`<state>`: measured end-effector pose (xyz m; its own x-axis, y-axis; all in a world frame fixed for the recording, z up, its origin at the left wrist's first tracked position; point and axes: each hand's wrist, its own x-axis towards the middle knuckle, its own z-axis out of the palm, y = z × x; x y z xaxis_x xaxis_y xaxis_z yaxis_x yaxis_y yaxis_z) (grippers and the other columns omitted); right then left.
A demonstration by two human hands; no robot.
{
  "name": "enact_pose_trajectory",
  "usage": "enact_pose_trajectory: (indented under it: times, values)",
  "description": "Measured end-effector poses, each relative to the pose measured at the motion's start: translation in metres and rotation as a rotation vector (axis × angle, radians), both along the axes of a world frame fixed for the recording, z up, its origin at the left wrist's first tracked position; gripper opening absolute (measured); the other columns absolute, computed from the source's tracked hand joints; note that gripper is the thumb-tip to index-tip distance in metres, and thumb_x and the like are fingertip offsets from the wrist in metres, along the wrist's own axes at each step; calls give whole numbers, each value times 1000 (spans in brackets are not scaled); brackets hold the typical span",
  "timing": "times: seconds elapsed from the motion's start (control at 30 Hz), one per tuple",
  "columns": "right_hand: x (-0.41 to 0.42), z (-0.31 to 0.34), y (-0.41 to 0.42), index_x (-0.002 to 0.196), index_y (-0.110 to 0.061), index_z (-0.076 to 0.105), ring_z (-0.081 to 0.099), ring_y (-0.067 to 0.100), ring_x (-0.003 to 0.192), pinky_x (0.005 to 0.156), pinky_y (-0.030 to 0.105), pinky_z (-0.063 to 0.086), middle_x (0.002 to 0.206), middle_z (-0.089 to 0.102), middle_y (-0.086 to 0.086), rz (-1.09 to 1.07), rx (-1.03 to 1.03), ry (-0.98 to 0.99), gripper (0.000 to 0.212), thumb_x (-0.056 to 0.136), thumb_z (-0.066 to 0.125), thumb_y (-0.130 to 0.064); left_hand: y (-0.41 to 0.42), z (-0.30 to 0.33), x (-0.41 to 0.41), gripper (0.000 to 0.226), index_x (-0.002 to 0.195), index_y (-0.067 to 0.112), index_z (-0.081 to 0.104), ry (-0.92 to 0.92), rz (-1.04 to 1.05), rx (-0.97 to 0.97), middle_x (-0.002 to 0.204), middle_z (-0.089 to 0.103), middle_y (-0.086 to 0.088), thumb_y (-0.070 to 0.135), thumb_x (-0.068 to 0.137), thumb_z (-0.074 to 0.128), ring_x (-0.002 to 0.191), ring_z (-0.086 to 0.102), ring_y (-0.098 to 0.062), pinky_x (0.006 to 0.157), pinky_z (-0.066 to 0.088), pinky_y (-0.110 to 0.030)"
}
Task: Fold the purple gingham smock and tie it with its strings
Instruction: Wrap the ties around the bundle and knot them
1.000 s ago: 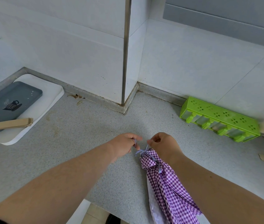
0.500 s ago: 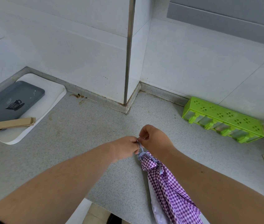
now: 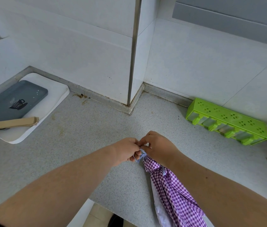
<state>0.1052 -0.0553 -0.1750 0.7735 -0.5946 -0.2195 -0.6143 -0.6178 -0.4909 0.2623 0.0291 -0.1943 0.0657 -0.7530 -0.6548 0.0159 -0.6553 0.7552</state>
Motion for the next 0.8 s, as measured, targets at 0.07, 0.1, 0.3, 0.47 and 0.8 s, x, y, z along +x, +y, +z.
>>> enact_pose_trajectory:
  times: [0.07,0.1,0.3,0.47,0.8]
  values:
    - [0,-2,1,110,-37,72,58,0,88,80,21,49,102,55,-21,6,-24,-11,13,99,67,-34,1,1,0,21,100,10,65,39,25,-2,75,64,-3,-1,102,47,68,63,-15,61,52,-25]
    - [1,-2,2,109,-35,72,56,0,88,80,19,47,102,54,-20,2,-31,-15,12,99,66,-33,2,1,0,20,100,10,64,57,41,-1,76,64,-4,-1,103,48,69,63,-15,61,53,-24]
    - [5,-1,5,102,-34,73,60,-1,87,73,11,42,100,58,-19,-70,14,-53,7,97,70,-31,5,1,3,18,104,9,63,133,128,5,73,67,-3,1,102,47,67,66,-16,60,53,-26]
    - [4,1,7,98,-35,72,62,1,89,79,19,51,101,61,-15,-118,72,-63,6,95,72,-30,7,-1,3,17,101,11,63,160,128,6,73,68,-3,3,101,48,69,67,-17,65,53,-29]
    - [3,-1,9,97,-30,68,65,4,89,75,23,54,95,70,-15,-252,178,-19,6,94,67,-25,7,0,1,13,96,14,60,123,162,-29,73,69,-6,2,100,57,65,65,-18,59,51,-25]
